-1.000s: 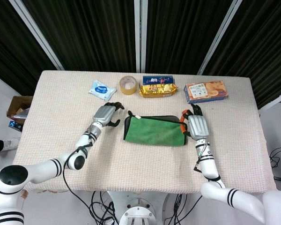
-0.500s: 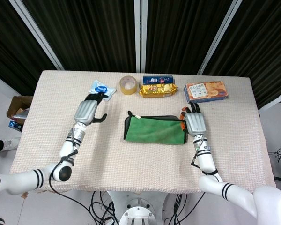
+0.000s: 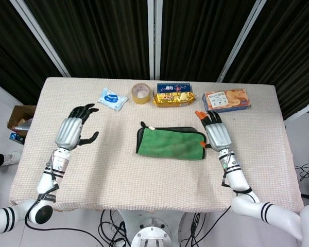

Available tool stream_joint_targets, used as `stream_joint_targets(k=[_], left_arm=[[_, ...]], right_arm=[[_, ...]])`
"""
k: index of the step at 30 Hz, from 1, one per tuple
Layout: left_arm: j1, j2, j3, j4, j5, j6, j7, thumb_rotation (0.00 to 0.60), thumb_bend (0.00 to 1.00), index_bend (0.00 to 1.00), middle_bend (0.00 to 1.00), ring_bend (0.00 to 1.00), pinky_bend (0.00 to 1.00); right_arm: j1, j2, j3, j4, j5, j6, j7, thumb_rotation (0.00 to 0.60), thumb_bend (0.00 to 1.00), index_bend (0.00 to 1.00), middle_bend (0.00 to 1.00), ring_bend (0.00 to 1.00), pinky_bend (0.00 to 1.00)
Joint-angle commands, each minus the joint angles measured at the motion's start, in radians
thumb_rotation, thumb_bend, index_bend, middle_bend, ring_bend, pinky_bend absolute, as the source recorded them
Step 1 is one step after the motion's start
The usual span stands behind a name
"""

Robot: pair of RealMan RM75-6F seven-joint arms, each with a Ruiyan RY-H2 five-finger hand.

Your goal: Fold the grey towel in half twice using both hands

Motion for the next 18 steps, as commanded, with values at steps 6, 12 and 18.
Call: stream_joint_targets(k=[6, 12, 18], left_arm=[[0.07, 0.041, 0.037, -0.061, 0.059, 0.044, -0.022, 0.6, 0.3, 0.19, 0.1, 0.12, 0.1], [0.096, 0.059, 0.039, -0.097, 0.059, 0.049, -0.017, 0.6, 0.3, 0.19, 0.1, 0.12, 0.1], [0.113, 0.075, 0.027, -0.111, 0.047, 0.038, -0.043, 0.6, 0.3, 0.19, 0.1, 0.12, 0.1]], right_arm=[[-0.027, 0.103, -0.204, 0.11, -0.333, 0.094, 0.183, 0.6, 0.11, 0.48, 0.2, 0.0, 0.0], [-0.002, 0.008, -0.216, 0.325, -0.387, 0.131, 0.267, 0.6, 0.11, 0.48, 0.2, 0.0, 0.0], [0.033, -0.071, -0.223, 0.496, -0.412, 0.136, 0.347, 0.6, 0.11, 0.48, 0.2, 0.0, 0.0]])
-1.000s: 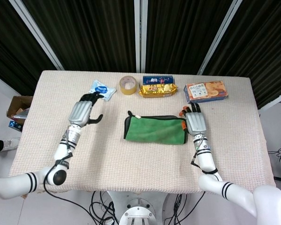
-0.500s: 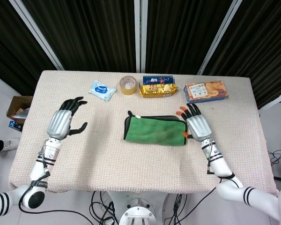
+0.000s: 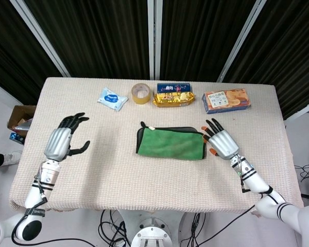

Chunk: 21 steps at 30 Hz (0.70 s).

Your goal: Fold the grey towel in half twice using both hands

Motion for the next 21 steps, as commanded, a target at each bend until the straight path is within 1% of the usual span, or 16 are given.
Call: stream_joint_targets(k=[1, 8, 21], left_arm=[[0.007, 0.006, -0.006, -0.004, -0.004, -0.005, -0.009, 0.6, 0.3, 0.19, 0.1, 0.12, 0.1], [0.019, 0.017, -0.022, -0.006, -0.01, -0.02, -0.044, 0.6, 0.3, 0.19, 0.1, 0.12, 0.1], [0.04, 0.027, -0.026, -0.004, 0.007, -0.043, -0.102, 0.6, 0.3, 0.19, 0.1, 0.12, 0.1]], right_arm=[[0.033, -0.064, -0.013, 0.111, -0.03, 0.01, 0.066, 0.6, 0.11, 0.48, 0.2, 0.0, 0.0], [0.063, -0.117, -0.023, 0.2, -0.041, 0.008, 0.111, 0.6, 0.11, 0.48, 0.2, 0.0, 0.0], [0.073, -0.148, -0.054, 0.266, -0.046, -0.011, 0.117, 0.6, 0.11, 0.48, 0.2, 0.0, 0.0]])
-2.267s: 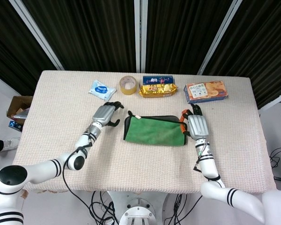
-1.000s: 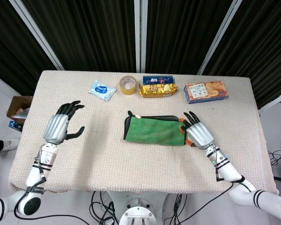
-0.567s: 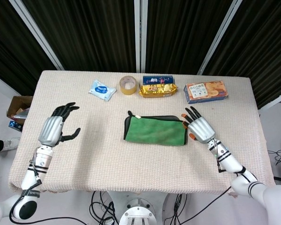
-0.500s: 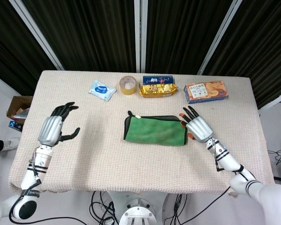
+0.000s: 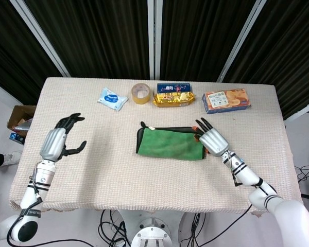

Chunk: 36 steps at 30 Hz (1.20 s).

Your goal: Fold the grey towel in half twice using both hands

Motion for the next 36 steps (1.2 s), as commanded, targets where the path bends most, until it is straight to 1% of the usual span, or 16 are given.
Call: stream_joint_targets(k=[1, 4, 7, 9, 13, 18, 22, 25, 28, 31, 33, 36], left_arm=[[0.003, 0.0, -0.002, 0.001, 0.002, -0.006, -0.011, 0.6, 0.3, 0.19, 0.1, 0.12, 0.1], [0.007, 0.0, -0.004, 0.003, 0.005, -0.007, -0.018, 0.6, 0.3, 0.19, 0.1, 0.12, 0.1], [0.013, 0.002, -0.006, 0.002, 0.009, -0.002, -0.02, 0.6, 0.3, 0.19, 0.1, 0.12, 0.1], [0.017, 0.004, -0.006, 0.002, 0.012, 0.0, -0.02, 0.6, 0.3, 0.19, 0.1, 0.12, 0.1], [0.021, 0.005, -0.01, 0.002, 0.018, 0.002, -0.023, 0.6, 0.3, 0.19, 0.1, 0.12, 0.1], [0.017, 0.002, -0.014, 0.007, 0.023, -0.006, -0.021, 0.6, 0.3, 0.19, 0.1, 0.12, 0.1], [0.018, 0.001, -0.017, 0.01, 0.032, -0.001, -0.01, 0.6, 0.3, 0.19, 0.1, 0.12, 0.1], [0.024, 0.001, -0.018, 0.008, 0.039, 0.01, -0.009, 0.6, 0.3, 0.19, 0.1, 0.12, 0.1], [0.034, 0.004, -0.017, 0.008, 0.046, 0.022, -0.018, 0.6, 0.3, 0.19, 0.1, 0.12, 0.1], [0.041, 0.006, -0.019, 0.01, 0.05, 0.03, -0.03, 0.6, 0.3, 0.19, 0.1, 0.12, 0.1], [0.047, 0.009, -0.018, 0.01, 0.057, 0.034, -0.039, 0.6, 0.3, 0.19, 0.1, 0.12, 0.1], [0.056, 0.017, -0.011, 0.01, 0.069, 0.039, -0.049, 0.6, 0.3, 0.19, 0.1, 0.12, 0.1]], right_arm=[[0.003, -0.008, -0.005, 0.01, -0.002, -0.002, -0.002, 0.6, 0.12, 0.48, 0.2, 0.0, 0.0], [0.009, -0.026, -0.006, 0.028, -0.002, 0.0, -0.003, 0.6, 0.18, 0.48, 0.21, 0.0, 0.0], [0.012, -0.04, -0.003, 0.042, 0.0, 0.009, 0.006, 0.6, 0.28, 0.49, 0.23, 0.0, 0.0], [0.014, -0.043, -0.003, 0.05, 0.0, 0.019, 0.01, 0.6, 0.34, 0.51, 0.25, 0.0, 0.0], [0.012, -0.036, -0.005, 0.051, 0.0, 0.035, 0.01, 0.6, 0.39, 0.55, 0.27, 0.0, 0.0], [-0.015, -0.004, -0.008, 0.025, 0.001, 0.091, -0.003, 0.6, 0.42, 0.56, 0.27, 0.0, 0.0], [-0.047, 0.061, -0.02, -0.022, -0.009, 0.148, -0.034, 0.6, 0.43, 0.56, 0.27, 0.0, 0.0], [-0.066, 0.121, -0.022, -0.066, -0.017, 0.2, -0.083, 0.6, 0.43, 0.57, 0.27, 0.0, 0.0], [-0.055, 0.171, -0.006, -0.148, -0.032, 0.253, -0.138, 0.6, 0.43, 0.57, 0.27, 0.0, 0.0], [-0.016, 0.182, 0.013, -0.217, -0.045, 0.243, -0.195, 0.6, 0.43, 0.57, 0.27, 0.0, 0.0], [0.025, 0.173, 0.028, -0.261, -0.052, 0.203, -0.24, 0.6, 0.43, 0.57, 0.27, 0.0, 0.0], [0.089, 0.142, 0.047, -0.295, -0.054, 0.119, -0.303, 0.6, 0.43, 0.57, 0.27, 0.0, 0.0]])
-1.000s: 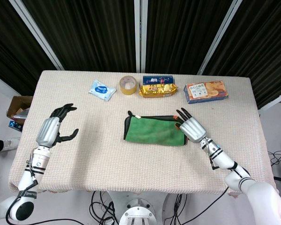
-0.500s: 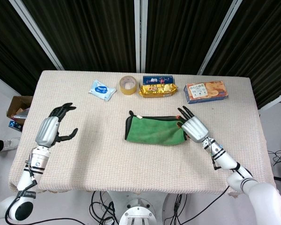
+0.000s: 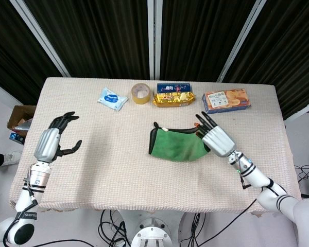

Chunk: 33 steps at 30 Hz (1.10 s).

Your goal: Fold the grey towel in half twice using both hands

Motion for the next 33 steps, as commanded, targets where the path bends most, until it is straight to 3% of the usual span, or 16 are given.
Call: stream_joint_targets(k=[1, 8, 15, 19, 23, 25, 28, 33], left_arm=[[0.009, 0.008, 0.007, -0.001, 0.01, 0.004, -0.01, 0.6, 0.3, 0.19, 0.1, 0.12, 0.1], [0.03, 0.016, 0.02, 0.016, 0.035, 0.015, -0.049, 0.6, 0.3, 0.19, 0.1, 0.12, 0.1], [0.039, 0.021, 0.026, 0.027, 0.058, 0.017, -0.078, 0.6, 0.3, 0.19, 0.1, 0.12, 0.1], [0.042, 0.021, 0.028, 0.032, 0.067, 0.017, -0.087, 0.6, 0.3, 0.19, 0.1, 0.12, 0.1], [0.043, 0.023, 0.026, 0.034, 0.069, 0.017, -0.089, 0.6, 0.3, 0.19, 0.1, 0.12, 0.1], [0.045, 0.026, 0.024, 0.037, 0.068, 0.018, -0.087, 0.6, 0.29, 0.19, 0.1, 0.12, 0.1], [0.048, 0.032, 0.022, 0.048, 0.059, 0.021, -0.07, 0.6, 0.29, 0.19, 0.1, 0.12, 0.1], [0.06, 0.044, 0.037, 0.114, 0.036, 0.029, 0.055, 0.6, 0.29, 0.19, 0.1, 0.12, 0.1]], right_arm=[[0.088, -0.035, 0.033, -0.054, -0.01, -0.112, -0.093, 0.6, 0.43, 0.57, 0.27, 0.0, 0.0], [0.209, -0.127, 0.084, -0.072, 0.014, -0.273, -0.201, 0.6, 0.43, 0.57, 0.27, 0.0, 0.0], [0.294, -0.219, 0.114, -0.024, 0.043, -0.386, -0.254, 0.6, 0.43, 0.55, 0.27, 0.0, 0.0], [0.325, -0.266, 0.132, 0.006, 0.069, -0.429, -0.29, 0.6, 0.34, 0.39, 0.23, 0.0, 0.0], [0.325, -0.299, 0.169, 0.008, 0.129, -0.456, -0.349, 0.6, 0.08, 0.07, 0.12, 0.0, 0.0], [0.313, -0.296, 0.182, -0.02, 0.152, -0.445, -0.364, 0.6, 0.01, 0.0, 0.06, 0.0, 0.0], [0.283, -0.259, 0.193, -0.077, 0.161, -0.385, -0.368, 0.6, 0.0, 0.0, 0.01, 0.0, 0.0], [0.131, -0.076, 0.216, -0.313, 0.223, -0.219, -0.35, 0.6, 0.05, 0.0, 0.03, 0.0, 0.0]])
